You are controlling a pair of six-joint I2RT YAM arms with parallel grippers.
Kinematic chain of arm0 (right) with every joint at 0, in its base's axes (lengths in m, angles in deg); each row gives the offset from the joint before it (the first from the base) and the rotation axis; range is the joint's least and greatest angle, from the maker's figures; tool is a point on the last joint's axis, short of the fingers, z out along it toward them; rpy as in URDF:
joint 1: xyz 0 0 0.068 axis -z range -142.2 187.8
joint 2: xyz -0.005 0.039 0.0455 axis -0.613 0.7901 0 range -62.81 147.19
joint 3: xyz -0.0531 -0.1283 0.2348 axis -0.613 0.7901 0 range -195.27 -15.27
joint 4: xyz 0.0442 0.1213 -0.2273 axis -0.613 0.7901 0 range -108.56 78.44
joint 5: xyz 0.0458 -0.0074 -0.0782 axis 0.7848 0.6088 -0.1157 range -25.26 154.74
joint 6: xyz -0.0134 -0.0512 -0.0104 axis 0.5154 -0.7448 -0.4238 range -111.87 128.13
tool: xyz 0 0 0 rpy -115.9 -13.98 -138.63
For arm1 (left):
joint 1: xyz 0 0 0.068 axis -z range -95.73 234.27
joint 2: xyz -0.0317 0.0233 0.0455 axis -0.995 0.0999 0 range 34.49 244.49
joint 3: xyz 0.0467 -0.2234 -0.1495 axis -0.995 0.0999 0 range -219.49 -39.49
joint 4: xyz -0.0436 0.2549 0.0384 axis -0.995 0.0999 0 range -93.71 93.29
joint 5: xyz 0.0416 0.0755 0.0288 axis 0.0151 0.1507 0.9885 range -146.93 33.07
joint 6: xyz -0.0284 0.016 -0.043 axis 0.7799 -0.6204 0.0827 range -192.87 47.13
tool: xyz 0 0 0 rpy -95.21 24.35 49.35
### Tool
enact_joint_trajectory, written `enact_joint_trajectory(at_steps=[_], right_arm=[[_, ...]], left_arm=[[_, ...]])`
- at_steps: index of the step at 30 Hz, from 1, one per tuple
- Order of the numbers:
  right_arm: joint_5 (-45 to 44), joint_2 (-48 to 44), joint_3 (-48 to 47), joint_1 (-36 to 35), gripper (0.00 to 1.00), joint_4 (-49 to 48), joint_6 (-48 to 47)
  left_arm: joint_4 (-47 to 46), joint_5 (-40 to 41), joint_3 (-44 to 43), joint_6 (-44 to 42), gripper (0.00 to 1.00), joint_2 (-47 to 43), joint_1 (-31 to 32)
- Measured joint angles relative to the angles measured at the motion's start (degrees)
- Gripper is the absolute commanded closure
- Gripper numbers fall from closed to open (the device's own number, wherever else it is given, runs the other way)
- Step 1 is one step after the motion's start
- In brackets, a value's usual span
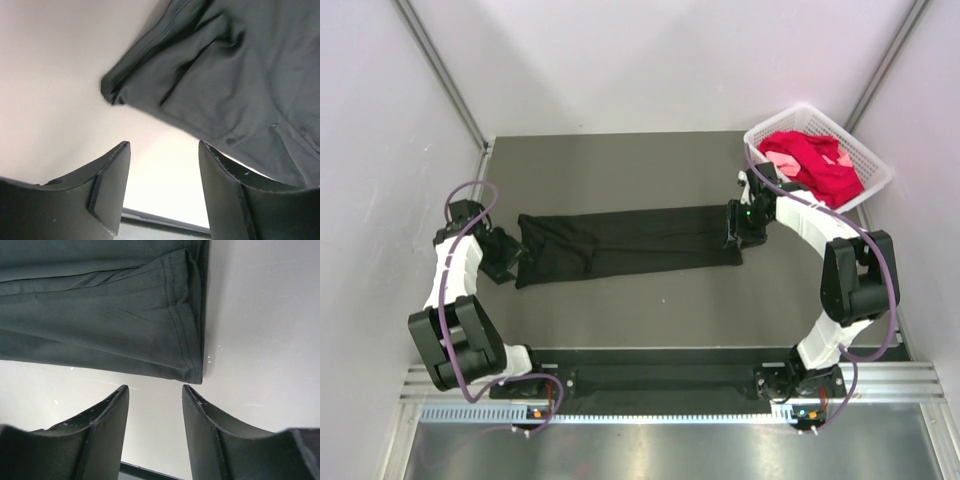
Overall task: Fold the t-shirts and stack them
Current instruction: Fold the tshirt
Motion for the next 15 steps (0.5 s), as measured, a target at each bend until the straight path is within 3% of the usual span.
enact_joint_trajectory(at_steps=[15], right_arm=[[2.8, 4.3, 5.7, 6.1, 0.51, -1.4, -0.4]], left_arm=[[-0.5, -3.4, 8.7, 7.7, 0.34, -2.0, -3.2]])
